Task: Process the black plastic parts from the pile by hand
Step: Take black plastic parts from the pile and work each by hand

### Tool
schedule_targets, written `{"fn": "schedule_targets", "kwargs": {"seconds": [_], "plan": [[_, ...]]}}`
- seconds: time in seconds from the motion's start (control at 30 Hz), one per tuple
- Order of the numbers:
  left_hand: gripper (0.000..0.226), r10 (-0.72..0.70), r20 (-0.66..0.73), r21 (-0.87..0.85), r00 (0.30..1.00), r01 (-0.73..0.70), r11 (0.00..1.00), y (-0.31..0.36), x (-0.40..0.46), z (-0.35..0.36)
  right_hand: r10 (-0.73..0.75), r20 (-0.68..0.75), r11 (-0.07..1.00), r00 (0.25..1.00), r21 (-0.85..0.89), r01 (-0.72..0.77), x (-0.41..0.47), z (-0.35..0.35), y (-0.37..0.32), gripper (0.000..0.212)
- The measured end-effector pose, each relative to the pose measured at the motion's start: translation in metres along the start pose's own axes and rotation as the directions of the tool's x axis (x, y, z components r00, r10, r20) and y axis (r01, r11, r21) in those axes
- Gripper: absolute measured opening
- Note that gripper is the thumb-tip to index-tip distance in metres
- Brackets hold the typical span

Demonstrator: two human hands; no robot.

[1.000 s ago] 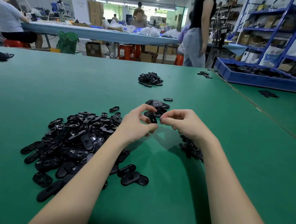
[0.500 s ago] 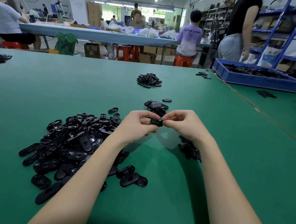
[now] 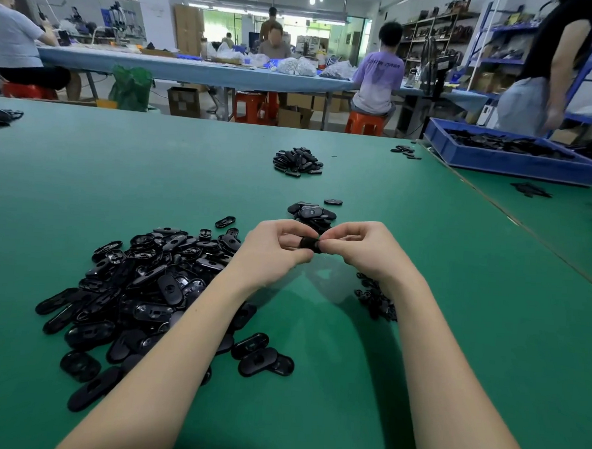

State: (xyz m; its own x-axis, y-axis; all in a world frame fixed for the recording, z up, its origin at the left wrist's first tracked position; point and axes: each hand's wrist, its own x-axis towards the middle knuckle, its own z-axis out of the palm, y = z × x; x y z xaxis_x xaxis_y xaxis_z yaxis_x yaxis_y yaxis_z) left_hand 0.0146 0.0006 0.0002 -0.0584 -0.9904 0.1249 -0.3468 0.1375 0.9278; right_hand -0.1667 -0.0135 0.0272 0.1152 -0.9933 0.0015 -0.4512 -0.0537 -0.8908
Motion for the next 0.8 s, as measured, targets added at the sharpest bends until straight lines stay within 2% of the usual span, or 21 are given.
{"fn": "schedule_targets", "kwargs": {"seconds": [0.27, 0.43, 0.6, 0.8], "plan": [[0.028, -0.018, -0.002, -0.155, 1.0, 0.018, 0.988, 0.006, -0.003, 0.002, 0.008, -0.055, 0.998, 0.998, 0.06, -0.004, 0.005, 0.008, 0.001, 0.007], [0.03, -0.103, 0.041, -0.251, 0.994, 0.11, 0.962, 0.01, -0.005, 0.0, 0.016, -0.112, 0.996, 0.994, 0.088, -0.006, 0.005, 0.011, 0.0, 0.005], [0.032, -0.175, 0.1, -0.404, 0.979, 0.201, 0.892, 0.011, -0.005, 0.0, 0.002, -0.128, 0.994, 0.992, 0.109, 0.012, 0.005, 0.014, 0.002, 0.006], [0.035, -0.196, 0.113, -0.418, 0.974, 0.225, 0.88, 0.011, -0.003, -0.001, 0.001, -0.151, 0.993, 0.989, 0.119, 0.017, 0.005, 0.015, 0.001, 0.007]]}}
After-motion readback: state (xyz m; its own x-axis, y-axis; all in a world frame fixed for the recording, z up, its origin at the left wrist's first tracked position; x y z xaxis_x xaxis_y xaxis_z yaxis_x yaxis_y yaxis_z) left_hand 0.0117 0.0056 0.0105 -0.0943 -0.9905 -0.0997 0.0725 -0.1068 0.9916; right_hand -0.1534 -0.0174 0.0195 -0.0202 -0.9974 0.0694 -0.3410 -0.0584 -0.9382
